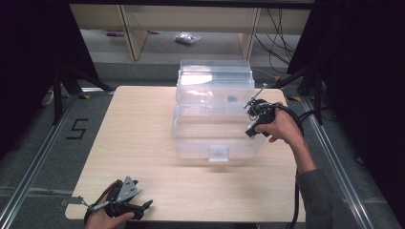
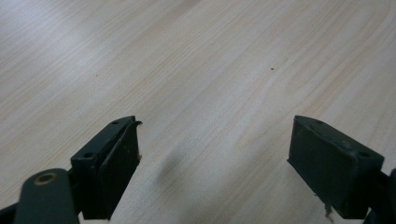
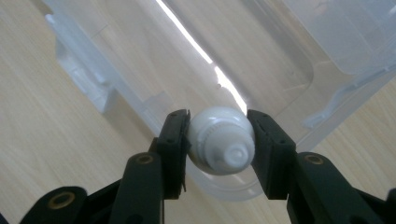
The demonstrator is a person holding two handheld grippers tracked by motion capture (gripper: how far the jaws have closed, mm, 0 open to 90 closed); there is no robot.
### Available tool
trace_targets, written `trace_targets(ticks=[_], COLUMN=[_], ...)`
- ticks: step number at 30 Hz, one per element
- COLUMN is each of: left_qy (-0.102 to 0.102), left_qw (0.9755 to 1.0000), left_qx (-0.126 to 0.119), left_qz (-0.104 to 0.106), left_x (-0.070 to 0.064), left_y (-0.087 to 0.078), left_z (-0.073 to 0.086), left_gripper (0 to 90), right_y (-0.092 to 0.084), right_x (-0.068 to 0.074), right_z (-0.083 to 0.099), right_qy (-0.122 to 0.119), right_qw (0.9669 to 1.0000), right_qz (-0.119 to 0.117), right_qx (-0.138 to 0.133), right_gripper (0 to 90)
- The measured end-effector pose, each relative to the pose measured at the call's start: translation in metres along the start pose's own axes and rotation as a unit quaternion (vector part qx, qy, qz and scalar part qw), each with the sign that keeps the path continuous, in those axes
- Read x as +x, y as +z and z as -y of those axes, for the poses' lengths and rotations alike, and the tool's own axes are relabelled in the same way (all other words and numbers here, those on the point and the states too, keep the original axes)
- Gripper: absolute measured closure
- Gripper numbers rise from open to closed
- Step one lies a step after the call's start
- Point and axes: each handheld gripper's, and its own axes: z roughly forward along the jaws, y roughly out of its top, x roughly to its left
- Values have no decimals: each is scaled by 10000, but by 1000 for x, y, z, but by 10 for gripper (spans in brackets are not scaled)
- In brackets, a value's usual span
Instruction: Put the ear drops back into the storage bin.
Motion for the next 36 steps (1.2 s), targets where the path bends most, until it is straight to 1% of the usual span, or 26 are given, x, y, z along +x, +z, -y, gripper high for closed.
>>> trace_targets(ticks=[1,2,4,8,9,11,12,15,16,18,19,20,21,22,24,25,26,27,28,29,30,31,32,34,35,36], left_qy=[0,0,-2,-5,-4,-4,-3,8,2,-3,-9,-5,-4,-7,-5,-4,-4,-3,-7,-6,-2,0,2,-1,-1,-1], left_qw=[10000,10000,10000,10000,10000,10000,10000,10000,10000,10000,10000,10000,10000,10000,10000,10000,10000,10000,10000,10000,10000,10000,10000,10000,10000,10000], left_qx=[4,4,0,0,-1,-2,0,7,4,-1,-1,0,2,-2,-6,-6,-6,-3,-4,-4,-5,-3,1,2,2,-1], left_qz=[-2,-1,1,0,-1,1,0,4,3,2,2,-2,-3,-1,0,-1,2,2,7,8,7,8,9,8,9,6], left_x=[0,0,0,0,0,0,0,0,0,0,0,0,0,0,0,0,0,0,0,0,0,0,0,0,0,0], left_y=[0,0,0,0,0,0,0,0,0,0,0,0,0,0,0,0,0,0,0,0,0,0,0,0,0,0], left_z=[0,0,0,0,0,0,0,0,0,0,0,0,0,0,0,0,0,0,0,0,0,0,0,0,0,0], left_gripper=[158,157,157,157,157,157,157,157,158,157,157,157,156,157,156,156,156,156,156,157,157,156,157,157,157,157], right_y=[3,5,10,20,22,26,29,35,37,40,42,45,47,48,53,54,56,58,60,62,63,64,66,70,70,72], right_x=[-3,-3,-6,-8,-9,-9,-11,-12,-13,-14,-15,-15,-16,-17,-17,-18,-18,-19,-20,-20,-21,-21,-22,-23,-22,-22], right_z=[-1,-2,-3,-7,-8,-9,-9,-11,-12,-13,-14,-14,-15,-15,-16,-16,-16,-16,-16,-16,-16,-16,-15,-16,-17,-17], right_qy=[-37,58,25,139,102,188,129,195,150,245,203,250,244,195,289,255,303,300,259,329,328,444,409,429,535,583], right_qw=[10000,10000,10000,9997,9998,9995,9997,9993,9994,9990,9991,9988,9988,9987,9984,9984,9981,9980,9981,9976,9976,9968,9969,9964,9948,9944], right_qz=[-13,-29,-37,-72,-72,-111,-114,-116,-109,-138,-141,-126,-130,-121,-120,-131,-142,-147,-139,-156,-156,-173,-171,-146,-183,-228], right_qx=[2,43,55,169,166,209,186,283,291,336,355,398,413,453,469,487,526,530,535,581,590,648,645,723,846,857], right_gripper=[604,603,604,604,604,603,603,604,603,604,604,604,604,604,603,603,603,603,604,603,603,603,603,603,603,603])
